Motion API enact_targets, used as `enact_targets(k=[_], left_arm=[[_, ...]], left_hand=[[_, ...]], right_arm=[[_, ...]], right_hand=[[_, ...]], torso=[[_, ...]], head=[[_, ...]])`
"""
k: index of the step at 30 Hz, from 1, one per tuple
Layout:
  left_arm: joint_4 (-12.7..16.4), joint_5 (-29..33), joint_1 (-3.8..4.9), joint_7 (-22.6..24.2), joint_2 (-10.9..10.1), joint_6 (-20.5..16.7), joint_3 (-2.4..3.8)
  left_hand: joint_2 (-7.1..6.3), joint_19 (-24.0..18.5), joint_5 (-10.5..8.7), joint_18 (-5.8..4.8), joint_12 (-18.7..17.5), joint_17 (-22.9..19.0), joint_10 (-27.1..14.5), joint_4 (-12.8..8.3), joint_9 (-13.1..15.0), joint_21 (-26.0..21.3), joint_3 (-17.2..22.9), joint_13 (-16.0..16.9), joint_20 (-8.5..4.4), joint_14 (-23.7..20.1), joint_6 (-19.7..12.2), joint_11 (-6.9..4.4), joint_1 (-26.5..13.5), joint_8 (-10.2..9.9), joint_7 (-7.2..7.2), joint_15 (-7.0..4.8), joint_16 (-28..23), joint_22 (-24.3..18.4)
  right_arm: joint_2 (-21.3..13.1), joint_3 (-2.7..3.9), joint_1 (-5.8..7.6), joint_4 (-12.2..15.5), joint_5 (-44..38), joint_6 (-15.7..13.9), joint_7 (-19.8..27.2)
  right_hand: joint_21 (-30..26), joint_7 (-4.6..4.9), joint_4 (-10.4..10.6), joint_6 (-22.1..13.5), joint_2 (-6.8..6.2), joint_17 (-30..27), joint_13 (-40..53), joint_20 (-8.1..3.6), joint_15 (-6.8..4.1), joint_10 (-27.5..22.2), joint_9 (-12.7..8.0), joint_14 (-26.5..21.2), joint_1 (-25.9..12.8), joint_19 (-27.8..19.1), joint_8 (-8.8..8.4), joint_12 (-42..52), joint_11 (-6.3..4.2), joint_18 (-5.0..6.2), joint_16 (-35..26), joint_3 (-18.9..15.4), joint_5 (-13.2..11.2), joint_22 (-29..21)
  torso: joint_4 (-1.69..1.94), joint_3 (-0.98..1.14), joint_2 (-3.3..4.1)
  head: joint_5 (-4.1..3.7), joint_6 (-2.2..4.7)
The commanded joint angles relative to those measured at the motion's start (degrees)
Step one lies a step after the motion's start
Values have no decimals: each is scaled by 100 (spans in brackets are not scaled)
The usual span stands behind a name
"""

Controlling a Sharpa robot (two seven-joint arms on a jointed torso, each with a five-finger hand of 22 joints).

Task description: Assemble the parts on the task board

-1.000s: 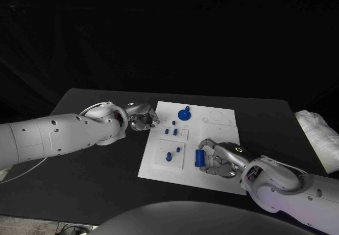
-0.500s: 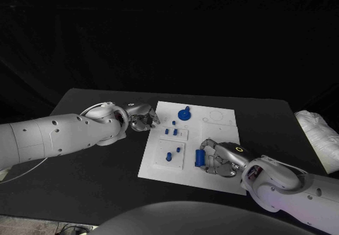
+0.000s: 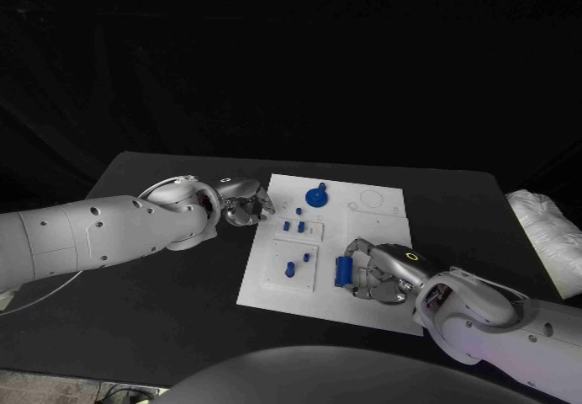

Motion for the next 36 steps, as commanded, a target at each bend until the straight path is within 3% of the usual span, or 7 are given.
enact_targets(k=[1,9,16,22,32,36], left_arm=[[13,25,-3,-2,5,80,3],[21,26,-3,-1,-13,60,3],[28,26,-4,-7,-26,61,2],[34,26,-4,-14,-31,64,2],[36,26,-4,-25,-39,87,2],[37,27,-4,-31,-40,97,2]], left_hand=[[22,-24,16,38,0,-5,50,3,6,-19,33,-8,32,-40,18,-3,39,23,15,-9,-32,876],[22,-25,16,38,-1,-6,54,1,4,-19,36,-9,32,-41,5,-1,40,17,10,-8,-31,876],[20,-25,16,37,-3,-9,57,0,2,-18,38,-9,33,-43,-4,2,40,13,4,-7,-32,877],[20,-29,16,39,-4,-13,59,-1,1,-27,41,-10,33,-45,-14,3,40,8,-1,-6,-34,874],[19,-30,16,40,-6,-14,60,-1,-1,-31,43,-10,33,-47,-21,4,39,5,-6,-5,-35,873],[19,-30,16,40,-6,-14,60,-1,-1,-31,43,-10,33,-47,-21,4,39,5,-6,-5,-35,873]], right_arm=[[-16,-1,-5,17,75,-173,136],[-82,-1,-5,56,155,-381,228],[-104,-1,-5,72,194,-399,250],[-104,-1,-5,78,247,-259,288],[-105,-2,-5,76,265,8,251],[-100,-2,-5,74,266,97,226]], right_hand=[[42,40,43,156,83,1509,1510,-51,-50,616,-30,589,-121,9,33,22,-50,50,20,24,75,806],[77,19,73,312,142,1509,1510,-70,-68,616,-164,589,-421,36,-29,22,-69,42,20,51,243,816],[78,16,70,330,151,1509,1510,-72,-70,616,-184,589,-455,38,-40,22,-69,41,20,62,281,817],[51,20,60,308,147,1509,1510,-73,-71,616,-223,589,-481,22,-84,22,-73,47,20,81,317,809],[144,63,45,167,99,1509,1510,-59,-47,616,-430,589,-499,63,-373,22,-46,23,20,177,389,839],[122,69,46,160,95,1509,1510,-55,-42,616,-458,589,-507,50,-412,22,-39,28,20,188,390,832]], torso=[[-2,2,3],[1,4,5],[-1,-3,3],[-2,-3,3],[-2,3,-1],[5,1,0]], head=[[4,0],[21,0],[17,0],[6,0],[1,0],[-14,0]])
